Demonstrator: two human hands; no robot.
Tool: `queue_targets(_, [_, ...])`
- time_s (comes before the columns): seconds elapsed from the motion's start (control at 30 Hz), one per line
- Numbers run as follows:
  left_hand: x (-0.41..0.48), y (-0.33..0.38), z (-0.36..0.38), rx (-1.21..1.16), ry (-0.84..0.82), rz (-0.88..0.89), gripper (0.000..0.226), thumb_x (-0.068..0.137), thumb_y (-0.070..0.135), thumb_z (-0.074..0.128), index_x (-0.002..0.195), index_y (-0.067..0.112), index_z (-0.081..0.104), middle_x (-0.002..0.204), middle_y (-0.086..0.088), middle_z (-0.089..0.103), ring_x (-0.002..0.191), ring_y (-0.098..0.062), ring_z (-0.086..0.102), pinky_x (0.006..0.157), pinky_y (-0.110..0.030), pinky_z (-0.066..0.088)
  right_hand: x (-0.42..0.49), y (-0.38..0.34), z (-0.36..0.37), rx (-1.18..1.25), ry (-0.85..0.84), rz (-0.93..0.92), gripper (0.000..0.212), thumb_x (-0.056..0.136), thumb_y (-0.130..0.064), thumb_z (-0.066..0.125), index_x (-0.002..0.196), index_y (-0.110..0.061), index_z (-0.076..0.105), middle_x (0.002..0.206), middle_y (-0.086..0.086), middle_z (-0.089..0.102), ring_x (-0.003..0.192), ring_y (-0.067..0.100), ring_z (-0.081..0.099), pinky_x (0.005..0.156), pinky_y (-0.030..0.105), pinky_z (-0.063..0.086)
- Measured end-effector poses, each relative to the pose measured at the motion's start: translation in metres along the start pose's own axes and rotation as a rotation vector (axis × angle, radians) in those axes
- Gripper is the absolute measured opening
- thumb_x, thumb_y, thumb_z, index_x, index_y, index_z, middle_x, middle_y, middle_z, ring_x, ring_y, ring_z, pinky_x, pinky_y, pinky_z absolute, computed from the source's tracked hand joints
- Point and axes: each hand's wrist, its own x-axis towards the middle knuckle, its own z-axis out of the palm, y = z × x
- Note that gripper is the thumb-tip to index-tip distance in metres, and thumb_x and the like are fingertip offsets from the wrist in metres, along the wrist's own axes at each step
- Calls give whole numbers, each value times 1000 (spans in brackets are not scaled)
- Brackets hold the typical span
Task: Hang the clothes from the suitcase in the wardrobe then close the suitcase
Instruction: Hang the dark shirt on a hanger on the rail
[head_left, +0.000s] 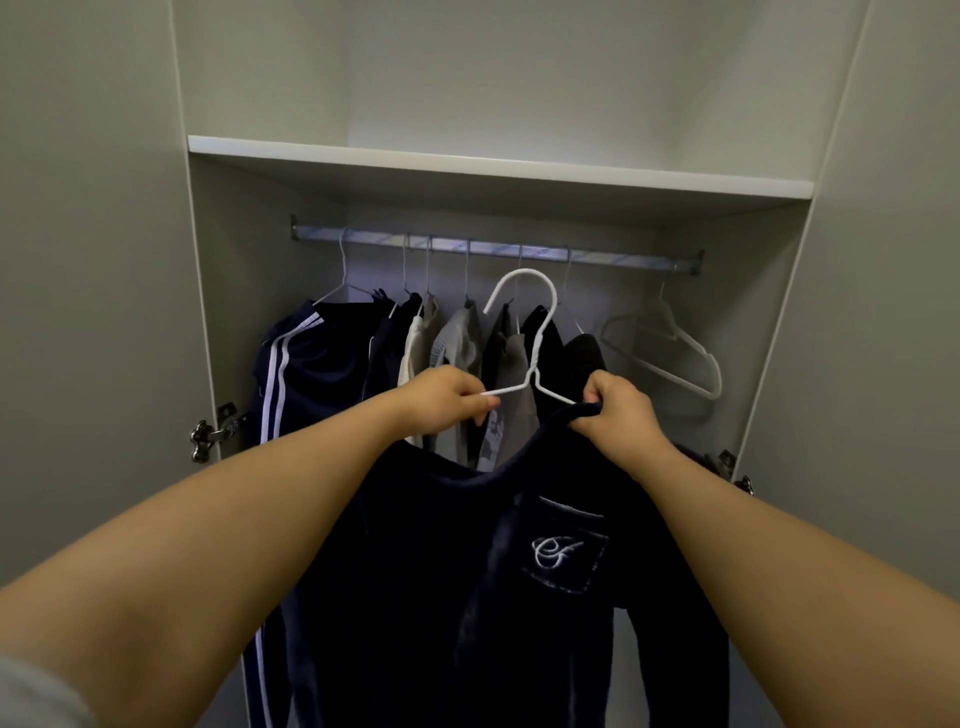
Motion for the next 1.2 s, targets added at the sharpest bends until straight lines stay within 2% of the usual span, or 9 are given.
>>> queue_targets(0.13, [5, -3, -8, -171, 162, -27, 29, 94, 32, 55, 72, 14, 63, 72, -7, 50, 66, -18, 46, 61, -24, 38, -3, 15, -22, -178, 10, 51, 32, 83, -11, 62, 75, -24, 34, 83, 2, 52, 81, 27, 52, 72, 33, 37])
queue_targets(0.27, [8, -13, -15, -226, 298, -36, 33, 92, 29, 59, 88, -3, 67, 63, -2, 45, 56, -13, 40, 54, -24, 32, -11, 29, -42, -458, 11, 236, 30, 90, -15, 53, 117, -20, 40, 114, 9, 61, 110, 31, 55, 93, 37, 34])
queue_targets(0.43, [13, -8, -6, -361, 279, -10, 14, 86, 19, 67, 74, 14, 63, 78, -8, 59, 77, -20, 54, 76, -35, 48, -8, 20, -36, -354, -169, 307, 22, 88, -13, 47, 105, -21, 59, 108, 8, 59, 113, 30, 53, 99, 37, 35])
queue_targets(0.57, [13, -1, 1, -433, 244, -20, 20, 82, 13, 71, 67, 17, 60, 71, -4, 55, 71, -17, 52, 77, -32, 46, -10, 17, -29, -59, -270, 301, 16, 83, -9, 53, 70, -17, 58, 77, 5, 55, 78, 24, 52, 72, 30, 41])
queue_targets(0.63, [13, 2, 5, -453, 215, -32, 19, 81, 10, 72, 67, 16, 60, 68, -3, 55, 67, -15, 53, 70, -25, 46, -11, 15, -25, 42, -293, 300, 18, 84, -14, 57, 67, -15, 60, 75, 5, 56, 74, 20, 51, 71, 29, 40])
queue_targets(0.73, [14, 10, 17, -468, 117, -38, 20, 80, 5, 72, 68, 14, 59, 68, -4, 60, 66, -12, 57, 67, -20, 46, -14, 9, -21, 144, -283, 320, 40, 89, -25, 59, 53, -13, 48, 57, 1, 47, 57, 15, 43, 60, 23, 35])
queue_targets(0.9, [21, 17, 37, -349, -8, -30, 18, 81, 7, 70, 70, 16, 59, 76, -2, 61, 86, -18, 58, 90, -33, 48, -27, 22, -26, 195, -330, 446, 45, 88, -26, 63, 53, -13, 37, 54, 1, 36, 49, 14, 30, 53, 22, 27])
queue_targets(1.03, [27, 26, 51, -194, -105, -19, 12, 87, 15, 65, 76, 18, 62, 80, 4, 60, 88, -15, 56, 82, -28, 46, -40, 35, -26, 162, -338, 535, 42, 85, -24, 66, 53, -11, 42, 53, 3, 38, 47, 15, 30, 47, 23, 25])
queue_targets(1.2, [29, 50, 67, 49, -276, 132, 17, 92, 12, 56, 102, 14, 70, 107, 0, 68, 91, -5, 55, 83, -17, 39, -60, 60, -40, 89, -353, 643, 44, 86, -21, 63, 50, -10, 42, 35, -2, 36, 34, 11, 27, 38, 16, 21])
